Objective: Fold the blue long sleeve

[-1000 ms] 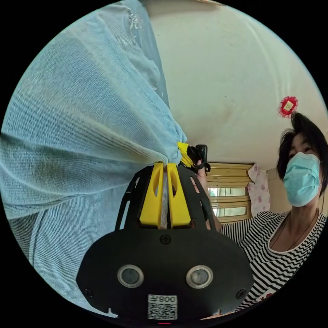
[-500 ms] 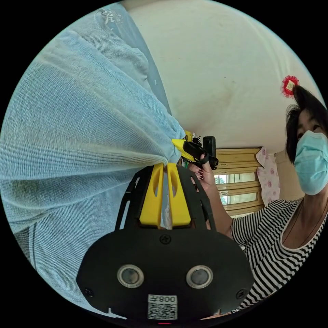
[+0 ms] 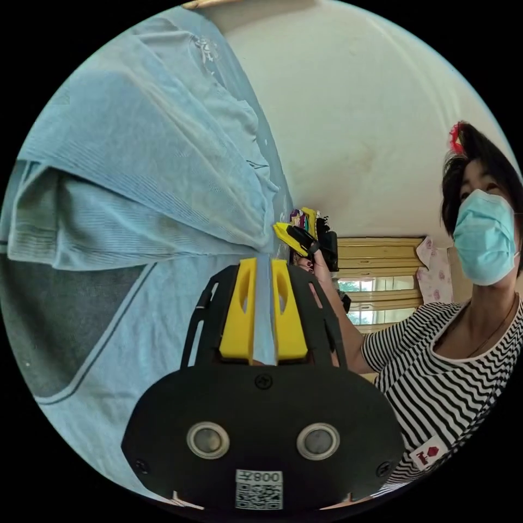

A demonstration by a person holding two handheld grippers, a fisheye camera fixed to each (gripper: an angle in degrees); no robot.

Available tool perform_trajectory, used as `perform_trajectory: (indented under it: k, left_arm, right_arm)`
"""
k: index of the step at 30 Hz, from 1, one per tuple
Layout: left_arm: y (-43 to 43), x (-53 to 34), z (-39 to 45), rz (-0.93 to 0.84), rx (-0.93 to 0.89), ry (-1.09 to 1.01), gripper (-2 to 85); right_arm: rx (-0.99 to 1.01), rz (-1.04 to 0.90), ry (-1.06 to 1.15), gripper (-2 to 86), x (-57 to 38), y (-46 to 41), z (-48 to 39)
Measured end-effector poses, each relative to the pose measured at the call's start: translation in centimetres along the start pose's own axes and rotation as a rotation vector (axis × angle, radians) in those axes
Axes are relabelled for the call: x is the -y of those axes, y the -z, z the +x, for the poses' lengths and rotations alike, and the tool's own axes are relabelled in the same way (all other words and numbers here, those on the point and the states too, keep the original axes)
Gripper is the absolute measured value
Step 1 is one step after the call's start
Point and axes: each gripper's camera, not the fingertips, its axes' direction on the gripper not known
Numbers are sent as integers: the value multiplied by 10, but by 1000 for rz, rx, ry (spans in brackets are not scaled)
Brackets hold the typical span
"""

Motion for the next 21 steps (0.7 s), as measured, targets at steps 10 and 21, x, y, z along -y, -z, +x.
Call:
perform_trajectory:
  k: [10, 21]
  left_arm:
    - [179, 14, -15, 329, 453, 29, 11]
    - [265, -60, -44, 524, 180, 245, 79]
  right_arm:
    - [-51, -112, 159, 4, 23, -83, -21]
    - [98, -202, 623, 54, 53, -212, -170]
